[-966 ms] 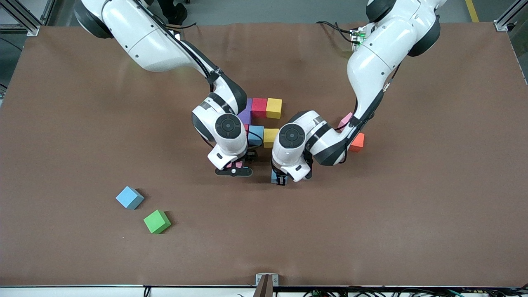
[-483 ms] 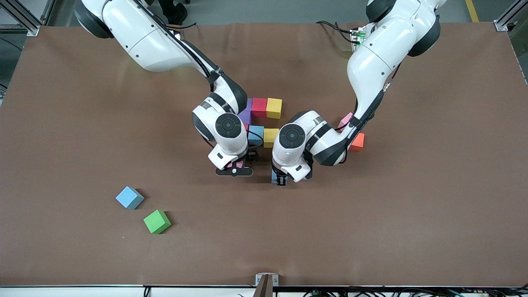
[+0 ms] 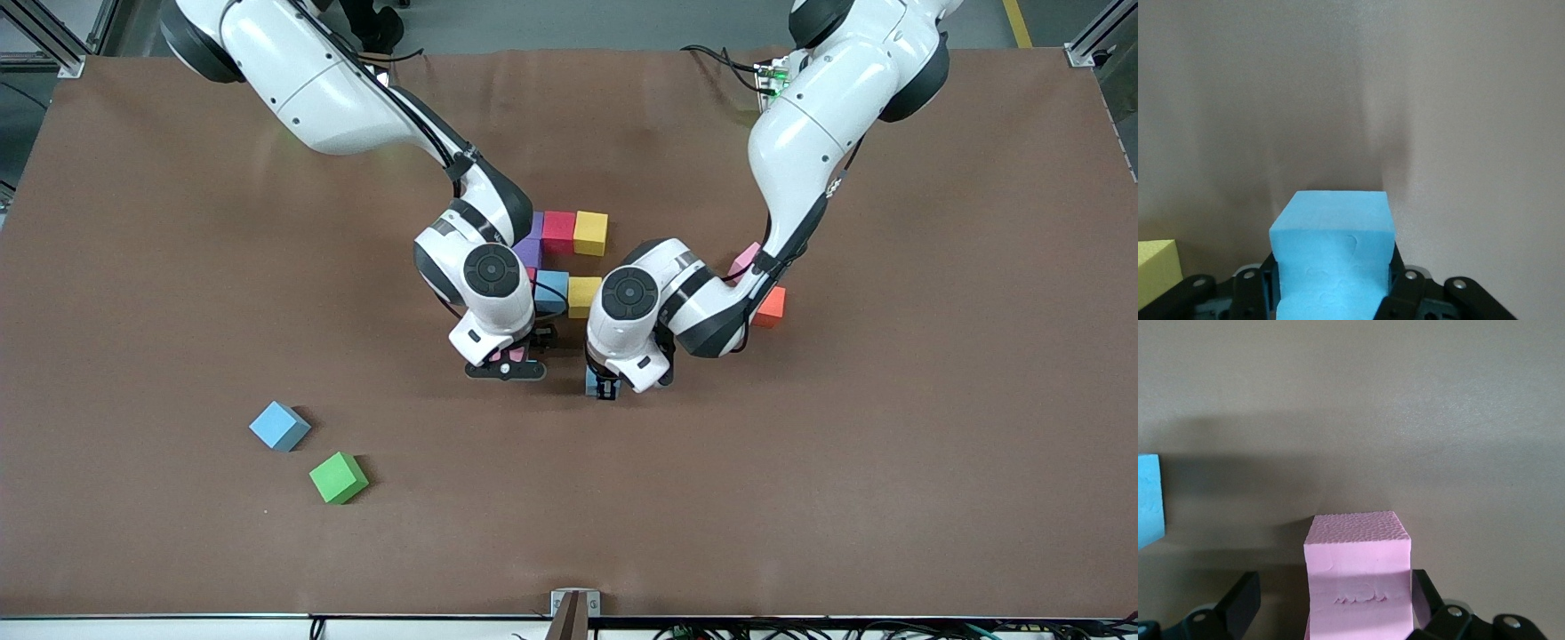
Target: Arrange 11 blocks into digit 3
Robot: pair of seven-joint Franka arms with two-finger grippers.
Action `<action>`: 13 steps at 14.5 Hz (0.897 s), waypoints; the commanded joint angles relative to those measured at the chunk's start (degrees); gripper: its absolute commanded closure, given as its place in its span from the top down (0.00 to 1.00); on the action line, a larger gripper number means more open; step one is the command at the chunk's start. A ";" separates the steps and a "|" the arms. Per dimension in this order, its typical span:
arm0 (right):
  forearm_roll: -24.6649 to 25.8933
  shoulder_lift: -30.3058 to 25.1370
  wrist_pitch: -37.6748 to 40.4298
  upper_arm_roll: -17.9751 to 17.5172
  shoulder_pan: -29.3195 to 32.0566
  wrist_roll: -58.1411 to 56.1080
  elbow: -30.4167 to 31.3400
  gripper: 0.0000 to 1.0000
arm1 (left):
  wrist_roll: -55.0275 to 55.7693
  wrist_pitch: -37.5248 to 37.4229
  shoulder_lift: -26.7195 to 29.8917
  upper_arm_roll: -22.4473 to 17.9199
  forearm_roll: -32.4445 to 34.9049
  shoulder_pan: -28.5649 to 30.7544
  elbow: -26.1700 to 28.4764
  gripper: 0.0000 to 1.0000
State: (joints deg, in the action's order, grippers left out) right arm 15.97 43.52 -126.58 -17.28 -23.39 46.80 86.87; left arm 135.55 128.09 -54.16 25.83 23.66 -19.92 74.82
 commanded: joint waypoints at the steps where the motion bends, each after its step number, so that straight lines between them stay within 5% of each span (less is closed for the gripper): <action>1: -0.59 -1.51 1.33 -0.03 0.45 -0.31 1.02 1.00 | 0.41 -0.12 -0.60 -0.16 0.42 -0.21 -1.17 0.44; 13: -4.81 -10.38 12.67 -0.65 10.90 -15.43 -0.30 1.00 | 2.52 -0.12 -0.25 0.01 0.25 -2.58 -2.74 0.44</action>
State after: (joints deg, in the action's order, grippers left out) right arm 12.15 35.77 -115.28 -17.23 -15.51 33.17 85.10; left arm 136.32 128.14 -54.16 26.04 23.66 -21.04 73.94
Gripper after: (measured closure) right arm 0.000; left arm 0.410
